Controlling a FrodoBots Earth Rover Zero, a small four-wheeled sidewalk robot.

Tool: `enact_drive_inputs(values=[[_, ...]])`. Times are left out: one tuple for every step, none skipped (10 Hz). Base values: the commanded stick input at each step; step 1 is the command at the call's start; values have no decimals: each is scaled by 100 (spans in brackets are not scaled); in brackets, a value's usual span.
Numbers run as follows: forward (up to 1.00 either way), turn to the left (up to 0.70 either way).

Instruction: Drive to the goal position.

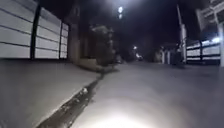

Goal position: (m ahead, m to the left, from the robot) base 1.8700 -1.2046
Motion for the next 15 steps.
enact_drive_inputs(values=[[100,-40],[100,-32],[100,0],[100,0],[100,0],[100,0],[100,0],[100,0],[100,0],[100,0],[100,0],[100,0],[100,0],[100,0],[100,0]])
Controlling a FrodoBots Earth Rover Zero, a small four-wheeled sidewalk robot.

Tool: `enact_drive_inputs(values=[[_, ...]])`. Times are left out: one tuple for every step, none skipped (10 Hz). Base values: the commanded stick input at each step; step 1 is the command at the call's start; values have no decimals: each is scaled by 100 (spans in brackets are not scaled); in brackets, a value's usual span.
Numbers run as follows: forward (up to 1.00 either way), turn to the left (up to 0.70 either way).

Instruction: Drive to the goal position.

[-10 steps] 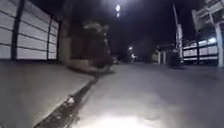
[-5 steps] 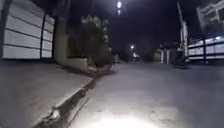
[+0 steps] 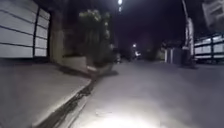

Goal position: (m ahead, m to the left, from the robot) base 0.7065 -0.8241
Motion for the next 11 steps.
enact_drive_inputs(values=[[100,0],[100,0],[100,0],[100,0],[100,0],[100,0],[100,0],[100,0],[100,0],[100,0],[100,0]])
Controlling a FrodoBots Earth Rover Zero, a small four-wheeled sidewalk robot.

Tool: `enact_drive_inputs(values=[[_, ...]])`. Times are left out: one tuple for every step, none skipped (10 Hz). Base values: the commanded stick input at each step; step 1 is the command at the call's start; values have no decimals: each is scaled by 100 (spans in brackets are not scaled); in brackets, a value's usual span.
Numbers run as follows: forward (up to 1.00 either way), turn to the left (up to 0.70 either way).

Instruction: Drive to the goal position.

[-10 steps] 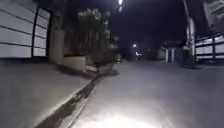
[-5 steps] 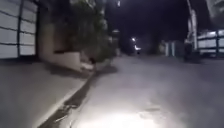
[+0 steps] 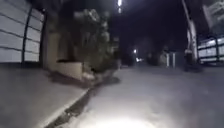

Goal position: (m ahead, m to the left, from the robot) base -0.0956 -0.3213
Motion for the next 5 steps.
enact_drive_inputs(values=[[100,0],[100,0],[100,0],[100,0],[100,0]])
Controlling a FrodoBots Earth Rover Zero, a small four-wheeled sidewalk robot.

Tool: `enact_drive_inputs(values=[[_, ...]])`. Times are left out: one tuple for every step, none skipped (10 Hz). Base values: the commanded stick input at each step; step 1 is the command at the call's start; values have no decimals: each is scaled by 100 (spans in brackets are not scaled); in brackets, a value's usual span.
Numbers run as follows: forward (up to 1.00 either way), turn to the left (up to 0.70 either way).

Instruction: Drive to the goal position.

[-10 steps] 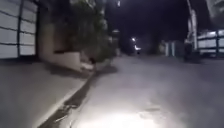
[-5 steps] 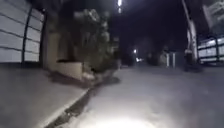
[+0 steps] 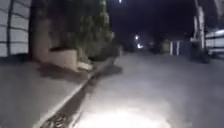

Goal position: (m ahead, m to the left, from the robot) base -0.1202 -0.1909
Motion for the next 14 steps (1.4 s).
enact_drive_inputs(values=[[100,0],[100,0],[100,-7],[100,-15],[100,-23],[100,-33],[100,-40],[100,-40],[100,-40],[100,-40],[100,-40],[100,-40],[100,-40],[100,-40]])
